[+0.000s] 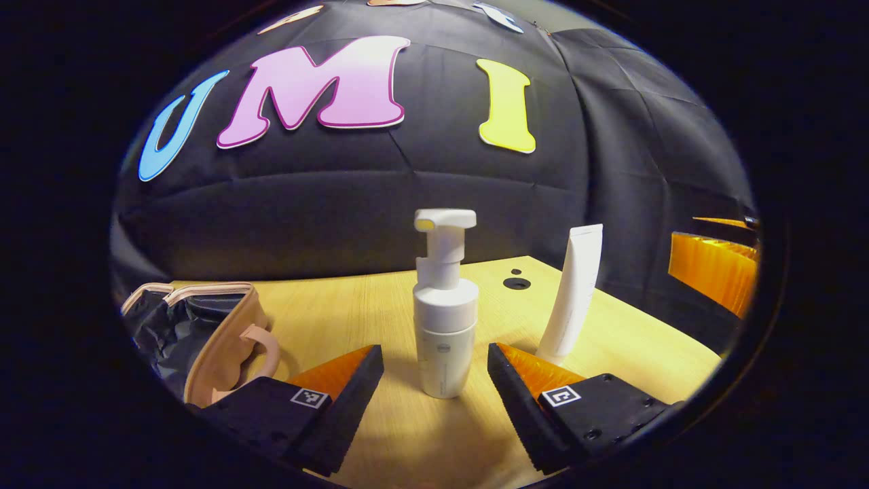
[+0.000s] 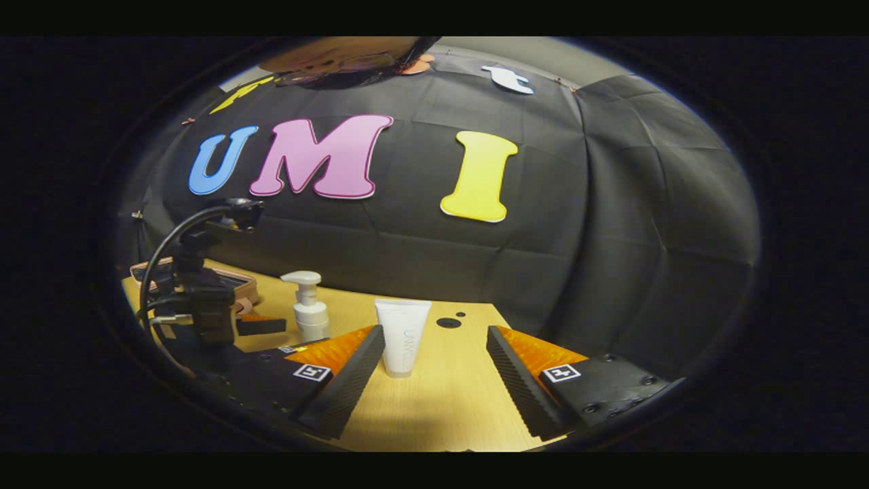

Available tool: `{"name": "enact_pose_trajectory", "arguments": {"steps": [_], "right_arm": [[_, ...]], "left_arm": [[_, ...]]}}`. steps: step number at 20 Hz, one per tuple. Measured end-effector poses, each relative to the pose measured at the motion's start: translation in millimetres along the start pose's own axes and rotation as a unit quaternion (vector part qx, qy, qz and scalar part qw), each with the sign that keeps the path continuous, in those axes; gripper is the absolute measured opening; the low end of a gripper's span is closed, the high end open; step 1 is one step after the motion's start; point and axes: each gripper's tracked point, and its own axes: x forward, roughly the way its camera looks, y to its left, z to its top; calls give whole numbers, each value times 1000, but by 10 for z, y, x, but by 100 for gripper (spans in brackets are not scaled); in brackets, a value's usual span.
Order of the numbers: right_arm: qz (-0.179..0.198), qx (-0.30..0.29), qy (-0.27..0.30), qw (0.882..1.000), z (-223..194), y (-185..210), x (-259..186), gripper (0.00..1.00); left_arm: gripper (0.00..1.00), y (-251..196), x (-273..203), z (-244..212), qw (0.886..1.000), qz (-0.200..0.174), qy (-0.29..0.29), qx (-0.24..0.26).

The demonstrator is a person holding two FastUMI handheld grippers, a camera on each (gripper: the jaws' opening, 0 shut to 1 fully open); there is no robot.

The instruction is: First open the suitcase, pack the skin care products into it, and then close the suitcase.

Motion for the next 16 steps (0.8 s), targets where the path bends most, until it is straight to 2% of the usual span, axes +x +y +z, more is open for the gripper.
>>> {"name": "enact_pose_trajectory", "arguments": {"steps": [6,7,8,9,13,16], "right_arm": [[9,20,22,1000,-162,54,136,97],[12,17,25,999,-194,79,171,97],[13,14,26,999,-218,90,201,97],[14,13,28,999,-239,111,232,97],[19,28,57,998,-410,227,391,97],[2,14,87,996,-634,296,554,97]], "left_arm": [[97,-80,548,145,999,-38,-9,-14],[92,-33,588,177,999,-31,-13,-9],[83,-2,637,165,999,-31,-13,-1],[69,-24,639,171,999,-38,-11,4],[64,109,554,136,999,-34,1,0],[64,380,357,80,1000,-12,12,-23]]}}
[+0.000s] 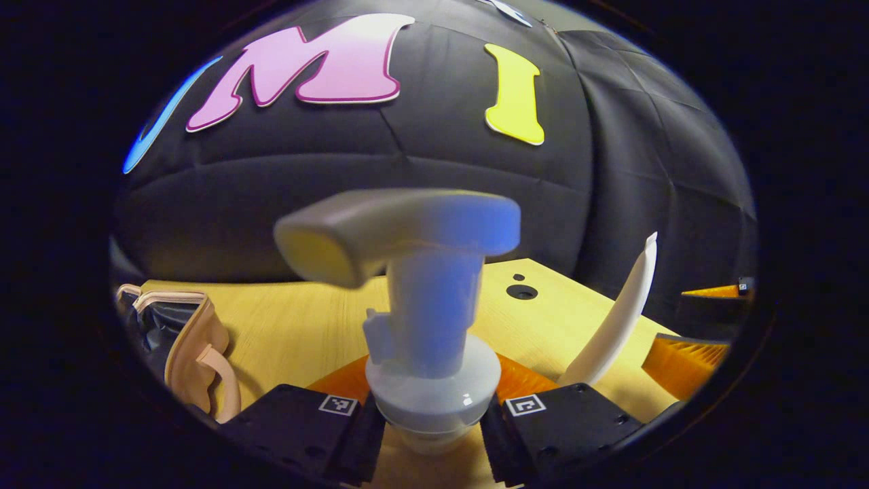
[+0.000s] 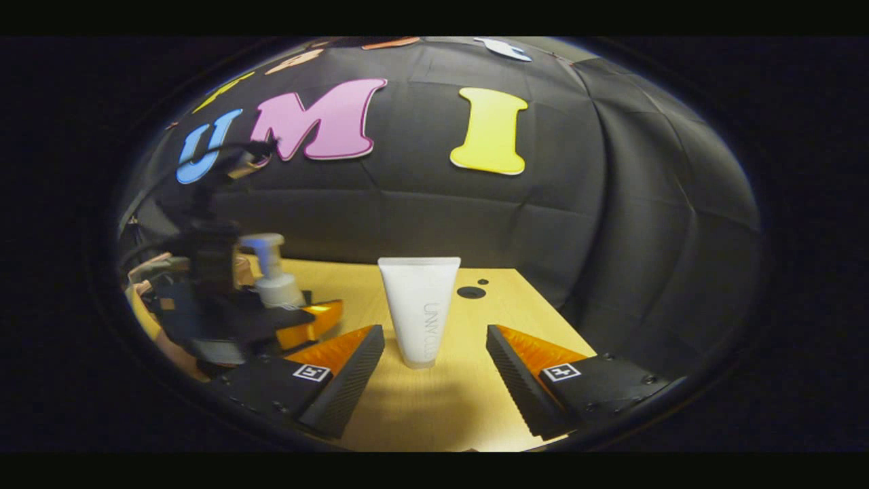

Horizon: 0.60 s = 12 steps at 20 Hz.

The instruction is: First open the suitcase, pack the skin care products into it, and then close the suitcase.

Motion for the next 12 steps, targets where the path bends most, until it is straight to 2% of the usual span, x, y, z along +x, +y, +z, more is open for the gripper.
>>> {"name": "enact_pose_trajectory", "arguments": {"steps": [2,5,7,12], "right_arm": [[-20,-18,15,1000,-96,4,131,97],[-17,-20,28,999,-189,192,392,97],[-30,-32,34,998,-251,175,513,97],[-57,4,54,997,-333,49,648,95]], "left_arm": [[64,186,-155,-15,1000,13,3,-6],[64,369,-369,24,1000,22,3,2],[64,406,-504,50,1000,19,1,-7],[64,403,-718,140,1000,5,-3,-9]]}}
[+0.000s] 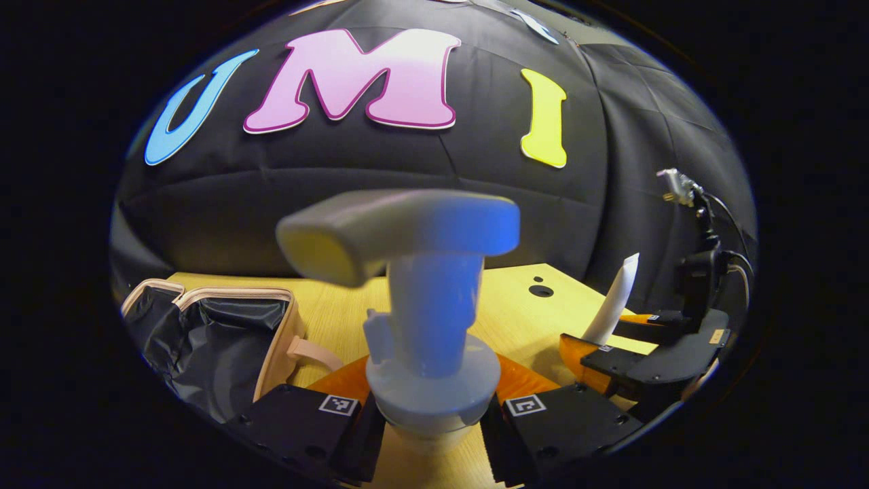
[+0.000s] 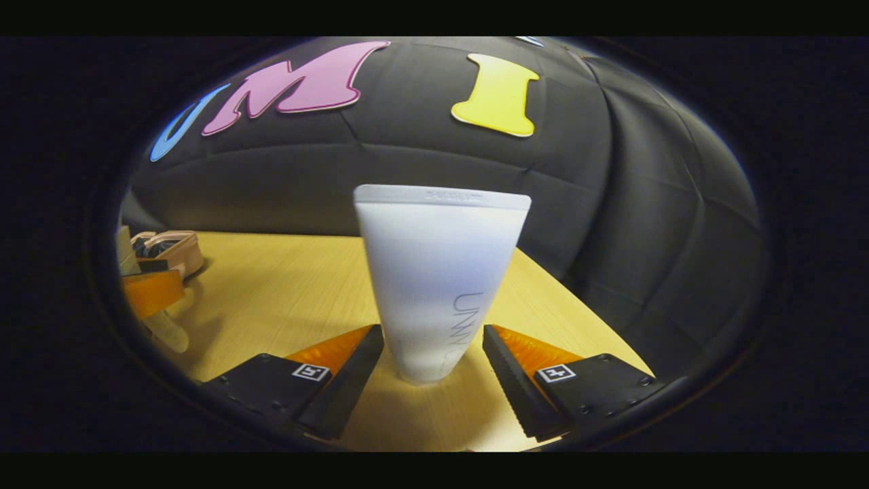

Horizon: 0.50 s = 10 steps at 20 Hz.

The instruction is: First open the suitcase, pack the skin care products into it, and then close the suitcase.

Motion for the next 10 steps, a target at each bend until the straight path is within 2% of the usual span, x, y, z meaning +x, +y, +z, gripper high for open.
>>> {"name": "enact_pose_trajectory", "arguments": {"steps": [3,4,5,6,10], "right_arm": [[6,4,7,1000,-8,42,89,86],[4,-2,11,1000,-11,41,79,67],[11,-1,9,1000,-6,69,105,60],[18,1,9,1000,-10,92,106,63],[30,6,-5,1000,41,123,70,47]], "left_arm": [[64,-50,-42,4,1000,-12,2,-7],[64,-51,-62,-1,1000,-14,3,-8],[64,-53,-76,-2,1000,-14,3,-9],[64,-51,-97,-3,1000,-15,3,-11],[64,26,-145,-25,1000,-6,3,-20]]}}
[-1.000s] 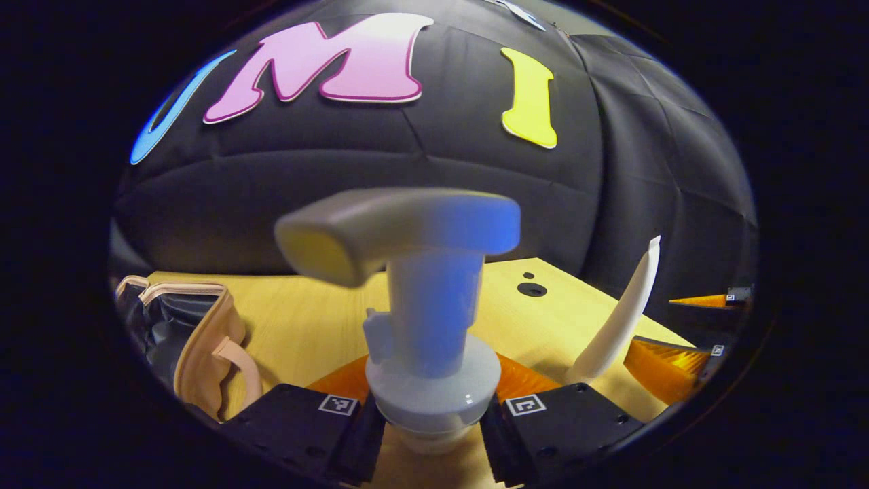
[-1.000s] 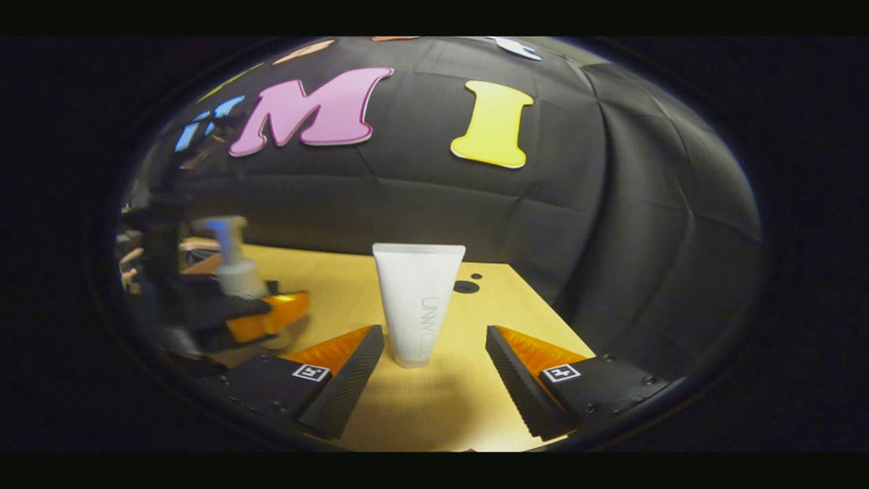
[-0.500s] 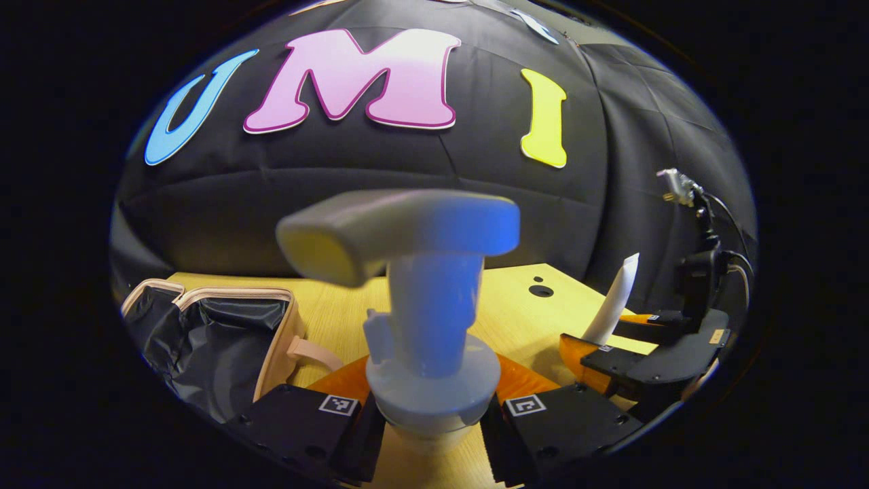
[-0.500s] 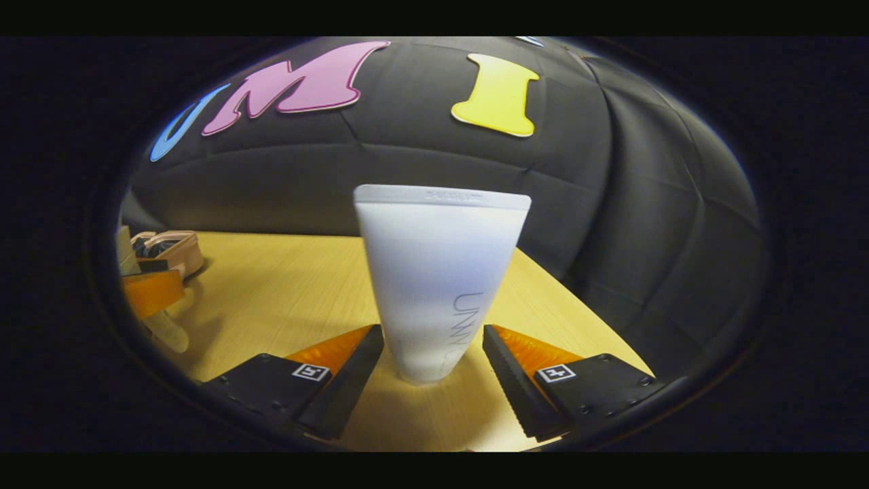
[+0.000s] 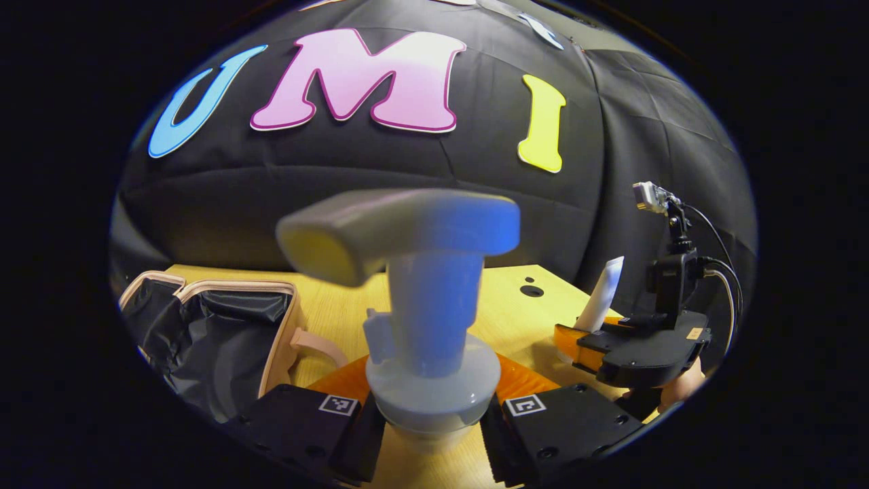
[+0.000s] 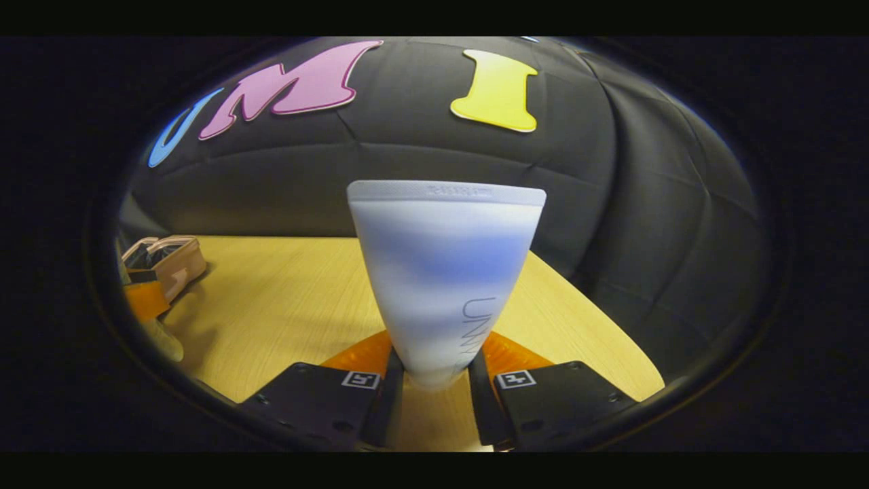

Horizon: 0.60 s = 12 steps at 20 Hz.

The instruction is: First open the suitcase, pack the skin care products into it, and then close the suitcase.

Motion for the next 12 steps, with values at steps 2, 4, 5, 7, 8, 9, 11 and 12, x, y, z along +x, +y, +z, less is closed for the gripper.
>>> {"name": "enact_pose_trajectory", "arguments": {"steps": [2,4,5,7,8,9,11,12], "right_arm": [[12,-12,-5,1000,10,73,-29,43],[25,-17,-7,1000,37,172,-100,44],[31,-22,-14,999,96,220,-152,44],[43,-29,-34,998,283,325,-277,43],[55,-26,-40,997,365,412,-332,43],[67,-25,-41,997,414,519,-406,43],[87,-42,-52,994,572,723,-528,43],[95,-51,-61,992,660,840,-589,43]], "left_arm": [[64,39,-30,21,1000,4,-4,-1],[64,67,-73,77,1000,5,-12,-4],[64,81,-101,116,1000,4,-15,-8],[64,108,-182,233,999,0,-23,-23],[64,146,-231,305,999,2,-27,-27],[64,214,-294,375,999,5,-31,-31],[64,373,-437,535,998,9,-38,-43],[64,478,-511,599,998,13,-41,-49]]}}
